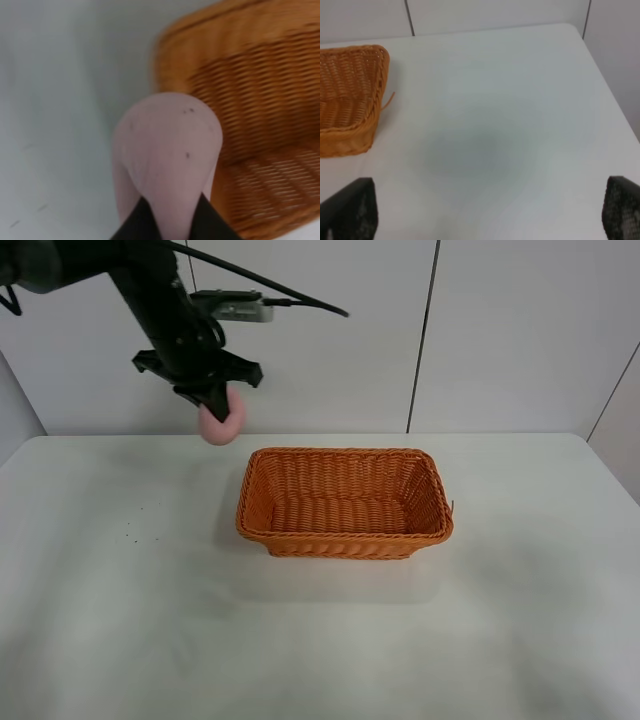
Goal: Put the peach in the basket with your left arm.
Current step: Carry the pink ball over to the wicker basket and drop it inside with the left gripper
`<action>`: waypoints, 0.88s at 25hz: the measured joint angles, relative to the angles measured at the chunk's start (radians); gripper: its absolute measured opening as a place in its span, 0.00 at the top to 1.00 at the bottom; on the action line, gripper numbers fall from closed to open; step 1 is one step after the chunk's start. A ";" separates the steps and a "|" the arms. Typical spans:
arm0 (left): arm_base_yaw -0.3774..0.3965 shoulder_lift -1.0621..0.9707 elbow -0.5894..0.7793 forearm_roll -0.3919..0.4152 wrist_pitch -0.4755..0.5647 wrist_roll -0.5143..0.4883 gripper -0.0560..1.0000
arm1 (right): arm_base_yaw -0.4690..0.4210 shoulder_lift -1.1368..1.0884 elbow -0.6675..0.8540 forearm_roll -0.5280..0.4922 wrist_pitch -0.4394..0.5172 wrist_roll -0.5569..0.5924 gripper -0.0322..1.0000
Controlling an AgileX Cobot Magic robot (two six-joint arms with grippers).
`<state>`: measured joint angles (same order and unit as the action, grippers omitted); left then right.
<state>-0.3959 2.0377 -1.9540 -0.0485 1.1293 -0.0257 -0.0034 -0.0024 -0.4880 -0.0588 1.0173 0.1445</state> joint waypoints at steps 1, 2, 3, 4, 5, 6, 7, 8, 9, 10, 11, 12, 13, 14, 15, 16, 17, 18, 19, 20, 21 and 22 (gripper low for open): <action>-0.032 0.016 -0.016 -0.001 -0.007 -0.005 0.84 | 0.000 0.000 0.000 0.000 0.000 0.000 0.30; -0.061 0.034 -0.036 -0.001 -0.009 -0.008 0.84 | 0.000 0.000 0.000 0.000 0.000 0.000 0.30; -0.088 0.060 -0.054 -0.001 -0.011 -0.010 0.84 | 0.000 0.000 0.000 0.000 0.000 0.000 0.30; -0.109 0.092 -0.080 -0.001 -0.015 -0.011 0.84 | 0.000 0.000 0.000 0.000 0.000 0.000 0.30; -0.130 0.126 -0.109 -0.001 -0.018 -0.011 0.84 | 0.000 0.000 0.000 0.000 0.000 0.000 0.30; -0.149 0.153 -0.133 -0.001 -0.024 -0.012 0.84 | 0.000 0.000 0.000 0.000 0.000 0.000 0.30; -0.166 0.189 -0.163 -0.001 -0.028 -0.013 0.84 | 0.000 0.000 0.000 0.000 0.000 0.000 0.30; -0.178 0.225 -0.189 -0.001 -0.032 -0.013 0.84 | 0.000 0.000 0.000 0.000 0.000 0.000 0.30; -0.191 0.253 -0.211 -0.001 -0.037 -0.013 0.84 | 0.000 0.000 0.000 0.000 0.000 0.000 0.30; -0.201 0.284 -0.227 -0.001 -0.040 -0.013 0.84 | 0.000 0.000 0.000 0.000 0.000 0.000 0.30; -0.207 0.312 -0.238 -0.001 -0.051 -0.013 0.84 | 0.000 0.000 0.000 0.000 0.000 0.000 0.30; -0.212 0.336 -0.243 -0.003 -0.061 -0.013 0.84 | 0.000 0.000 0.000 0.000 0.000 0.000 0.30; -0.216 0.352 -0.246 -0.005 -0.069 -0.013 0.84 | 0.000 0.000 0.000 0.000 0.000 0.000 0.30; -0.217 0.369 -0.247 -0.006 -0.071 -0.013 0.84 | 0.000 0.000 0.000 0.000 0.000 0.000 0.30; -0.217 0.383 -0.247 -0.006 -0.075 -0.013 0.84 | 0.000 0.000 0.000 0.000 0.000 0.000 0.30; -0.219 0.392 -0.247 -0.006 -0.076 -0.013 0.82 | 0.000 0.000 0.000 0.000 0.000 0.000 0.30; -0.219 0.401 -0.247 -0.006 -0.076 -0.013 0.79 | 0.000 0.000 0.000 0.000 0.000 0.000 0.30; -0.219 0.403 -0.247 -0.005 -0.076 -0.013 0.73 | 0.000 0.000 0.000 0.000 0.000 0.000 0.30; -0.219 0.403 -0.247 -0.005 -0.075 -0.013 0.66 | 0.000 0.000 0.000 0.000 0.000 0.000 0.30; -0.219 0.403 -0.248 -0.005 -0.075 -0.013 0.56 | 0.000 0.000 0.000 0.000 0.000 0.000 0.30; -0.219 0.402 -0.248 -0.005 -0.075 -0.013 0.45 | 0.000 0.000 0.000 0.000 0.000 0.000 0.30; -0.219 0.402 -0.248 -0.005 -0.074 -0.019 0.36 | 0.000 0.000 0.000 0.000 0.000 0.000 0.30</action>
<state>-0.6144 2.4398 -2.2021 -0.0533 1.0557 -0.0447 -0.0034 -0.0024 -0.4880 -0.0588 1.0173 0.1445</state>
